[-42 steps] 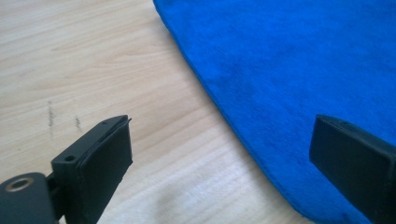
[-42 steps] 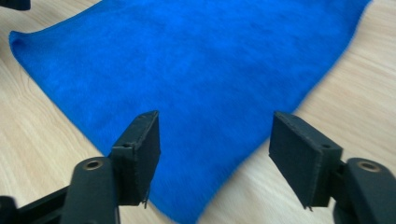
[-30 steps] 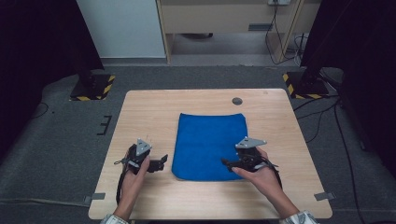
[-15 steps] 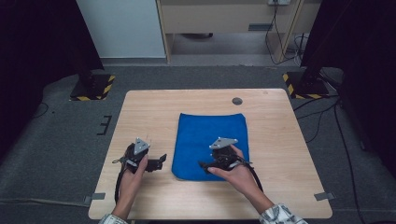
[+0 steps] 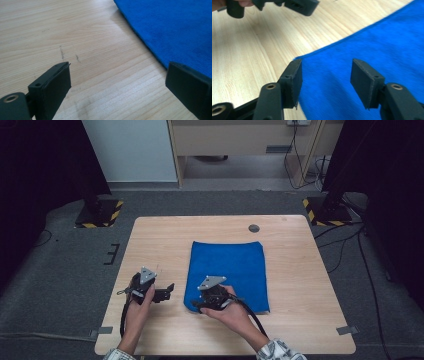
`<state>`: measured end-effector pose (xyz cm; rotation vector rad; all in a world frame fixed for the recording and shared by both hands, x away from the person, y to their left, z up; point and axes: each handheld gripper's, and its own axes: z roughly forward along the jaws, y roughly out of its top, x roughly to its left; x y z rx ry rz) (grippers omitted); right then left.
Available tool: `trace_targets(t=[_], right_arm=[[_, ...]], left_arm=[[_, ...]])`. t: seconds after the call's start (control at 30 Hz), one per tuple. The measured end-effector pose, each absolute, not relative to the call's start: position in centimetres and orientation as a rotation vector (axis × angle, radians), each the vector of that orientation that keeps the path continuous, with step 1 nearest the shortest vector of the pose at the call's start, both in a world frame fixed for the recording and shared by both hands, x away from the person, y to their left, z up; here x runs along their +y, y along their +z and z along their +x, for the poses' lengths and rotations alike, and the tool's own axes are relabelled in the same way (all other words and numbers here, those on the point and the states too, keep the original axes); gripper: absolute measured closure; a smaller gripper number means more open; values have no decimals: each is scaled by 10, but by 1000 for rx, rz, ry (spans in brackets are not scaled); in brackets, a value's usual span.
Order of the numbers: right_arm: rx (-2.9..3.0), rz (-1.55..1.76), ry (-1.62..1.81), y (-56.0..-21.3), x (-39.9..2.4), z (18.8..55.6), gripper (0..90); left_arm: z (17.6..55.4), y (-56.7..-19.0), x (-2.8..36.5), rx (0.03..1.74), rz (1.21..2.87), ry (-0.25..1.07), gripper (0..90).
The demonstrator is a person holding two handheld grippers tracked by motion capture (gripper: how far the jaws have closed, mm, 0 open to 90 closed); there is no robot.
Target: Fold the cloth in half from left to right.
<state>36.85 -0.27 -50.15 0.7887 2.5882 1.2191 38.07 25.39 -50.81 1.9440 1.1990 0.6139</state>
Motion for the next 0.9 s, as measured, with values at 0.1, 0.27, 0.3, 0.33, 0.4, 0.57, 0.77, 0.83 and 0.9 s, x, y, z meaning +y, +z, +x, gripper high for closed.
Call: trace_targets(t=[0.1,0.27,0.3,0.33,0.4,0.57,0.77,0.83,0.9], right_arm=[[2605,772,1223,-504,6,365,453],[2628,738,1204,-510,18,359,369],[2640,735,1184,-511,21,358,338],[2644,731,1186,-512,23,357,337],[2636,720,1184,-512,27,356,352],[2632,694,1120,-517,36,354,575],[2671,699,1122,-517,36,354,866],[2677,695,1126,-517,36,353,870],[2678,700,1139,-516,35,350,873]], left_arm=[[381,-509,255,1204,1943,615,55],[381,-511,253,1205,1951,610,56],[381,-511,253,1204,1951,610,57],[381,-510,253,1202,1955,615,56],[381,-510,253,1202,1952,618,57],[380,-508,255,1201,1934,621,61],[388,-494,250,1154,1914,591,63],[391,-491,250,1148,1914,582,66],[399,-486,249,1134,1909,576,67]])
